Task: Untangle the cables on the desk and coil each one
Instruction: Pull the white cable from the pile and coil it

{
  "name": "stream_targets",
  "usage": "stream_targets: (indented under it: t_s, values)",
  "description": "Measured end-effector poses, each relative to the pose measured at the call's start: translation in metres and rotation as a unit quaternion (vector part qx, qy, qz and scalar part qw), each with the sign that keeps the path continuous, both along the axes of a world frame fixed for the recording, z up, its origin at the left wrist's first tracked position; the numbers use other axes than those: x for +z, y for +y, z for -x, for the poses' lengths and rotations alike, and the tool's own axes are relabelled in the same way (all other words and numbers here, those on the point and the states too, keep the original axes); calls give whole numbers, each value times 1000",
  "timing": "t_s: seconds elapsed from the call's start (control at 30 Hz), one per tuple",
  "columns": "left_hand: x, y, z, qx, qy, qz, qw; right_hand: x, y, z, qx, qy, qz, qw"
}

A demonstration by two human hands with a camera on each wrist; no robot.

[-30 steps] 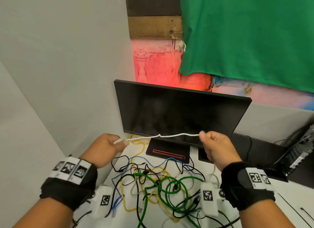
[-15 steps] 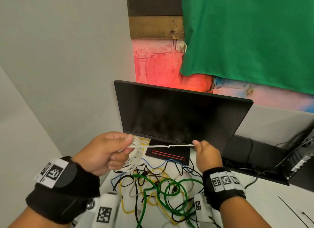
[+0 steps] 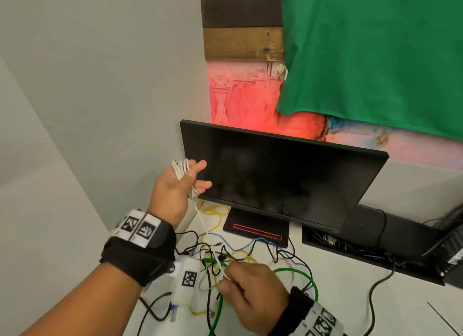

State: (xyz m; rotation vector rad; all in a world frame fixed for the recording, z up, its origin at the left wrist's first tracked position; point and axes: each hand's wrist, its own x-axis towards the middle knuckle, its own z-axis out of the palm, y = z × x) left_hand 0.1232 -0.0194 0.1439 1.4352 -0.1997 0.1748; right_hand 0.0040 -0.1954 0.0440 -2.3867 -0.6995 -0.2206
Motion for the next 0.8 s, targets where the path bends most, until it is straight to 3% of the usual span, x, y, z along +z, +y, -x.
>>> stream_targets:
  t_s: [0.07, 0.17, 0.27, 0.4, 0.53, 0.7, 0.8]
  values:
    - [-18, 0, 4, -20, -47, -126, 991, 20, -3, 7, 4, -60, -70, 996]
    - [-34, -5, 18, -87, -90, -283, 951, 50, -16, -2, -34, -145, -178, 973]
    - [-33, -13, 38, -174, -73, -319, 929, 73, -34, -19, -82, -202, -234, 948]
    - [-20, -20, 57, -291, 22, -232, 928, 82, -47, -36, -129, -210, -234, 940]
    - [-9, -12, 62, -378, 94, -74, 918, 75, -55, -51, -181, -153, -206, 949]
    - [-4, -10, 57, -356, 146, 99, 918, 41, -60, -63, -188, 18, -150, 970]
    - [6, -3, 46, -351, 154, 221, 897, 16, -63, -60, -186, 112, -133, 967]
